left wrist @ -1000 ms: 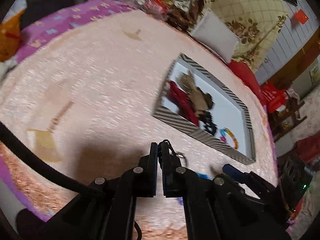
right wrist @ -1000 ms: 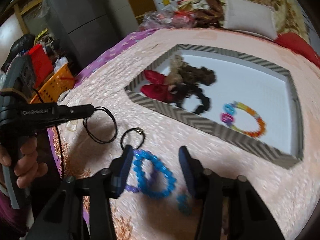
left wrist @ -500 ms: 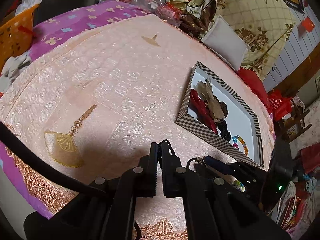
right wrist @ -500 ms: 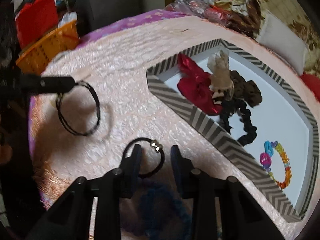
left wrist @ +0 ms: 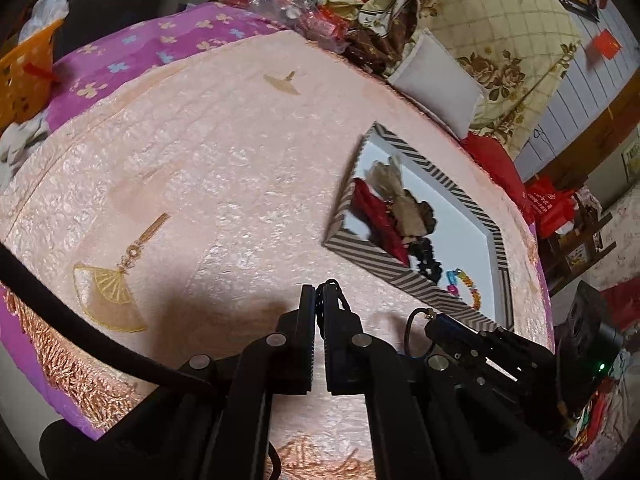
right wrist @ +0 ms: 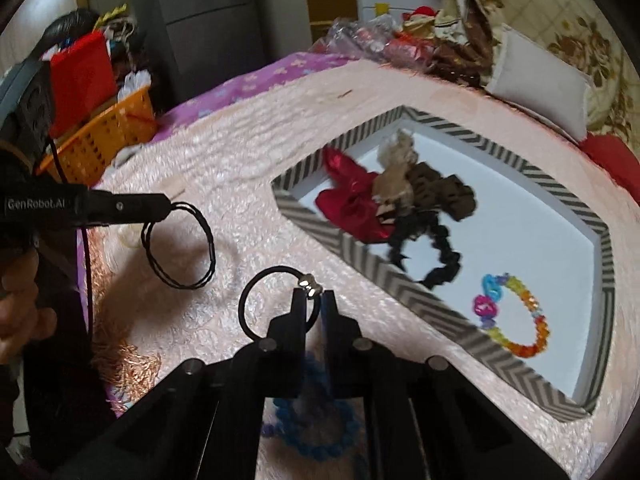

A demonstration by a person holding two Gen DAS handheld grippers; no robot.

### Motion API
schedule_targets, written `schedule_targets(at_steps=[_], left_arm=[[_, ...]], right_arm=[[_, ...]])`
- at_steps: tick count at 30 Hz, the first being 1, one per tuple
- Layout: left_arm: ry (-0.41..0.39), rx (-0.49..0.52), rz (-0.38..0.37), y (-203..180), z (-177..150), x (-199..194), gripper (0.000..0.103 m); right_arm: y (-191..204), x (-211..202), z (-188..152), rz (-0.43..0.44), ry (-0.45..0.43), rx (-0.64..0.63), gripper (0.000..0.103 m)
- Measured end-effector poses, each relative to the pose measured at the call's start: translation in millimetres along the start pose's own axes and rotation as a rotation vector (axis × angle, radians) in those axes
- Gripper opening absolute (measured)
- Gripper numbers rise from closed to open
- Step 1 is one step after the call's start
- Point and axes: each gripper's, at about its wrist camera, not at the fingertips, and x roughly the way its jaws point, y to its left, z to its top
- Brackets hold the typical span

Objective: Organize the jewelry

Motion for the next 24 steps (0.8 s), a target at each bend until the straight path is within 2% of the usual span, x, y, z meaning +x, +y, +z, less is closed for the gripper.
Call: schedule_targets(at_steps=[11,20,24], left_arm=[[0.003,0.101,-0.001,-47.7,2.5,3.2,0.005],[0.017,0.182,-0.009,-88.5,13.9,22.8,0.005],[0.029,0.202,-0.037,-103.9,26.8,35.4,0.005]], right_arm=[[-28.4,-26.1,-2.7,-0.035,-0.038,0.07,0.007],[-67.4,-40.3,0.6,-0.065,-0.056,0.143,0.007],[-88.6,-43.4,8.0,-0.085,-0.058,0.175,0.007]])
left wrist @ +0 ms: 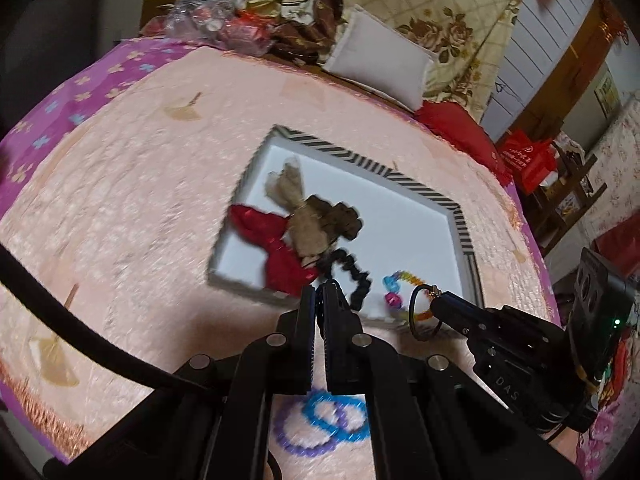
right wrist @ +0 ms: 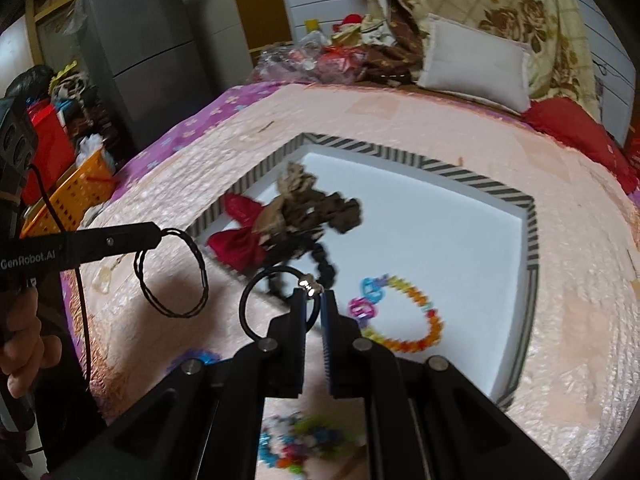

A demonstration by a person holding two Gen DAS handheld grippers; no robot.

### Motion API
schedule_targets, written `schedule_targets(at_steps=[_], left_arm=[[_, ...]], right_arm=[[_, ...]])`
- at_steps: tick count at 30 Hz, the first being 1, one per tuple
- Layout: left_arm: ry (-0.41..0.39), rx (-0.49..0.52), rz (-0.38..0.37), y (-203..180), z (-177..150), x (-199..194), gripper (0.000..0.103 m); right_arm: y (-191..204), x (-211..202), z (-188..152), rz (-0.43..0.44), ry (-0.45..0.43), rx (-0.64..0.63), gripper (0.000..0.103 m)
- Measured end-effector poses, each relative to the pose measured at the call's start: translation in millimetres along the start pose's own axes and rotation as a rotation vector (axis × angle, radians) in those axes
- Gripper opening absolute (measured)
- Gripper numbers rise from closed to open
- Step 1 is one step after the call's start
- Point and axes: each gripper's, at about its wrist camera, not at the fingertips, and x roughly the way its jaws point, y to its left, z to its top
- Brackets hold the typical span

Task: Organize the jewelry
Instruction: 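Carry both hair ties over the striped box and open both grippers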

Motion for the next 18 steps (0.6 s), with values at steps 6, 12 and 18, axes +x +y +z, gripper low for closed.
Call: schedule_targets(at_steps=[6,12,18], left_arm=[[0.038,-0.016,-0.075,-9.4,32.6,26.9,0.005],[0.054,-0.027,-0.096,-15.3,72.9,65.6,0.005],[0.064,-0.041,-0.035,-4.7,112.0,121.0,0.005]], right_arm=[[-35.1,15.2,20.2,-0.041,0.029,0.059,0.007],[-58.7,44.3,38.9,-0.063,0.076,0.105,0.007],[-75.5,80.3,55.8,-0.115,0.138,0.14,0.007]])
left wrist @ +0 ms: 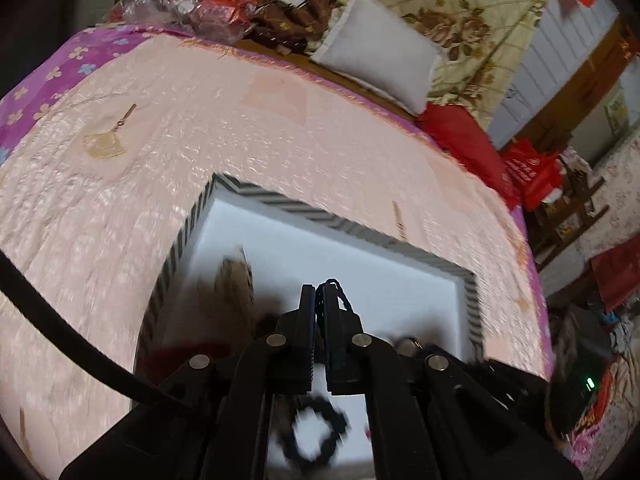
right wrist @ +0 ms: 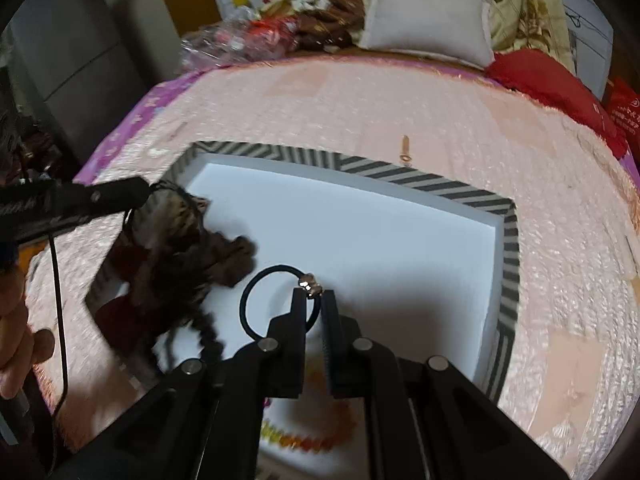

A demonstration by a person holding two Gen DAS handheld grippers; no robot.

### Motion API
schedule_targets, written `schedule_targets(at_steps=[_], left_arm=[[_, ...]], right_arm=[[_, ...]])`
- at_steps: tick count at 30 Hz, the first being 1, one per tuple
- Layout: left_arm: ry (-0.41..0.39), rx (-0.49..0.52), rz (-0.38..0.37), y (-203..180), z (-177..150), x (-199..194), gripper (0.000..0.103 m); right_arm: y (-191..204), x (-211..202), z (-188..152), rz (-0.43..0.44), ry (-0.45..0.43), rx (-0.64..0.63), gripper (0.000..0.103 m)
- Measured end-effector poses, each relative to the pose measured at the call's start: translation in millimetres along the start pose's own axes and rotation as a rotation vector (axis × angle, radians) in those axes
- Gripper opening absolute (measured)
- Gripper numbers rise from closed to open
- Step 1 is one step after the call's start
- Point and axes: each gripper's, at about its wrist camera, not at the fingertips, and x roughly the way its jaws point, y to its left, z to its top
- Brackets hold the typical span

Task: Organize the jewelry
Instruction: 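Carry both hair ties over the striped box and open both grippers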

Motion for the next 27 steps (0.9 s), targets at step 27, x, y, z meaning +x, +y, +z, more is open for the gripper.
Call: schedule_targets(at_steps=[27], left_arm=[[-0.023,0.122,0.267,10.9,-54.5,-36.1,0.034]], right_arm=[[-8.4,-62.0,-47.7,0.052,-0.077,0.077,0.041]])
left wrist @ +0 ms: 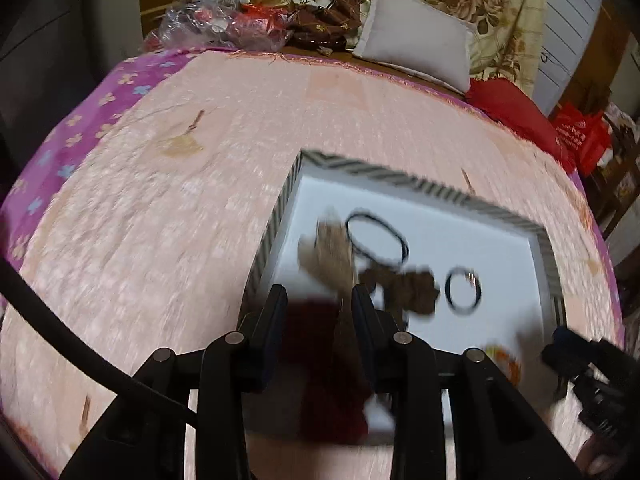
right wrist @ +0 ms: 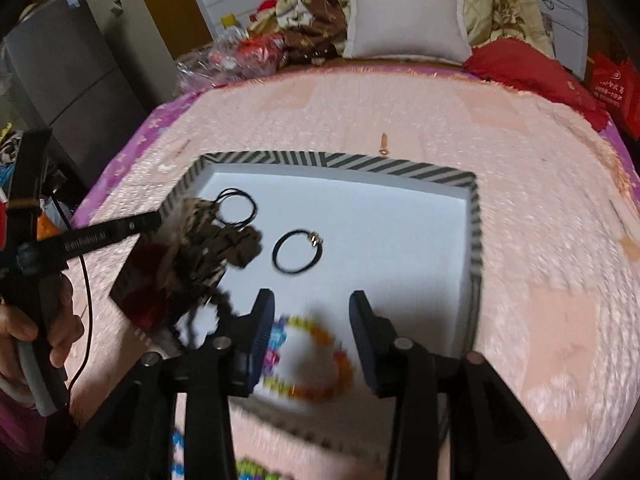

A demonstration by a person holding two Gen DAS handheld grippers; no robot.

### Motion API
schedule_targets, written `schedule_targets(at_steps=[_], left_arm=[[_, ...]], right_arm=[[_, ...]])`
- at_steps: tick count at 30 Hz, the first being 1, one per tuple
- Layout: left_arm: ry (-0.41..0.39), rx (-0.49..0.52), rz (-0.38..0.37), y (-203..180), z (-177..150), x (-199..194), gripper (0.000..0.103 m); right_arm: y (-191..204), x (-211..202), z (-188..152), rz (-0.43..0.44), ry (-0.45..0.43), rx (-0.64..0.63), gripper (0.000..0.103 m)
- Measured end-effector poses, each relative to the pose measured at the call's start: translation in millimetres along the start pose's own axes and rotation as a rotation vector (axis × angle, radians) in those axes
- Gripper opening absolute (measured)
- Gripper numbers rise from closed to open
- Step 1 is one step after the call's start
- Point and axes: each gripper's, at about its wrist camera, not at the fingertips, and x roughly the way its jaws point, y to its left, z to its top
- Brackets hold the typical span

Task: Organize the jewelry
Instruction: 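Carry both hair ties over the striped box and open both grippers, then move both grippers back to the purple and blue bead bracelets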

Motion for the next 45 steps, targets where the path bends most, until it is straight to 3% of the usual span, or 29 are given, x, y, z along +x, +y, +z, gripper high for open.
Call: schedule_targets(at_steps=[7,17,24,30,45], left_arm=[[-0.035,0.015,0.041,-3.3,-52.3,-38.3,0.034],[-0.091,0.053,0.087,-10.1,-106.0,-76.6,0.034],[-0.075,0.041,0.078,-12.3,-141.0,-84.6,0.034],[-0.081,0.043,0.086,-14.2,-160.2,-90.5,0.034],[-0.073,0.034,0.078,-11.3,-170.7,-91.9,0.034]], right_arm=[[10.6,-20.7,-43.5,0.0,0.003,-0.011,0.049],[21.3,-45.1,-99.7,0.076,-0.003,0.022,0.049],[28.0,-55.9,-121.8,0.089,-0.004,0.028,0.049],[36.9,-63.9,-133.0,0.058,-0.021,-0.01,0.049],[42.2,-67.7,-142.7,0.036,-0.021,-0.06,0.051]])
